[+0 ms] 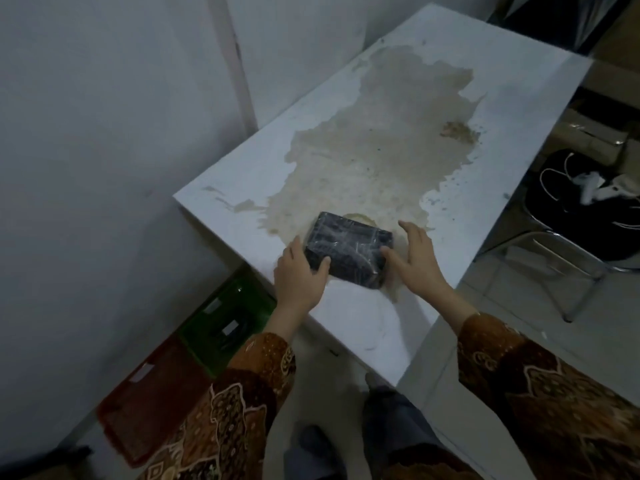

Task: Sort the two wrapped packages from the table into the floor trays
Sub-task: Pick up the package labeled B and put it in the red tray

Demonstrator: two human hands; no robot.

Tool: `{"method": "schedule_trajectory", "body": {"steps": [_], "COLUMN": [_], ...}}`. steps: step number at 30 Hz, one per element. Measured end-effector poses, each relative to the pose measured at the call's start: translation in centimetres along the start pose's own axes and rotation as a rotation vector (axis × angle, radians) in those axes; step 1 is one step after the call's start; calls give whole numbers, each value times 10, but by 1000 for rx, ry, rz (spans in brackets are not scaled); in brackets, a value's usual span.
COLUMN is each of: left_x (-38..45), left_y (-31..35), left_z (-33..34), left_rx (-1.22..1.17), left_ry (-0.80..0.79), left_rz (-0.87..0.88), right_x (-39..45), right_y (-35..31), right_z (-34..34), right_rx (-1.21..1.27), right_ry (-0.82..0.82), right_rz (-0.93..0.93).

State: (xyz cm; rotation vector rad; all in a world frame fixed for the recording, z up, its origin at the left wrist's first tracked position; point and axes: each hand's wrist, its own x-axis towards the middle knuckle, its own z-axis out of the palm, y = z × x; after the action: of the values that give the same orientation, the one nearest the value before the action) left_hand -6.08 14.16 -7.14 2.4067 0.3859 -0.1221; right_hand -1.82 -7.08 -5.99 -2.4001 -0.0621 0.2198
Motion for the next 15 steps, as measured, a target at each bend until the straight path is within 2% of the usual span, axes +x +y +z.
{"method": "schedule_trajectory", "body": {"steps": [2,5,10,15], "left_x": [7,8,9,12], "left_y": [10,28,64,94], "left_z": [13,27,29,17], "left_rx": [-13,-131,-482,-637], "left_ry": [-16,40,308,386], "left_rz": [-123,-218,-251,-170], "right_x": [23,41,38,38], "right_y": [4,8,12,5], "right_z": [-7,-9,-13,-30], "right_rx": [-13,-87,167,358], "right_ry": [-105,-258,-148,-88], "right_rz": [21,-62,-148,-144]}}
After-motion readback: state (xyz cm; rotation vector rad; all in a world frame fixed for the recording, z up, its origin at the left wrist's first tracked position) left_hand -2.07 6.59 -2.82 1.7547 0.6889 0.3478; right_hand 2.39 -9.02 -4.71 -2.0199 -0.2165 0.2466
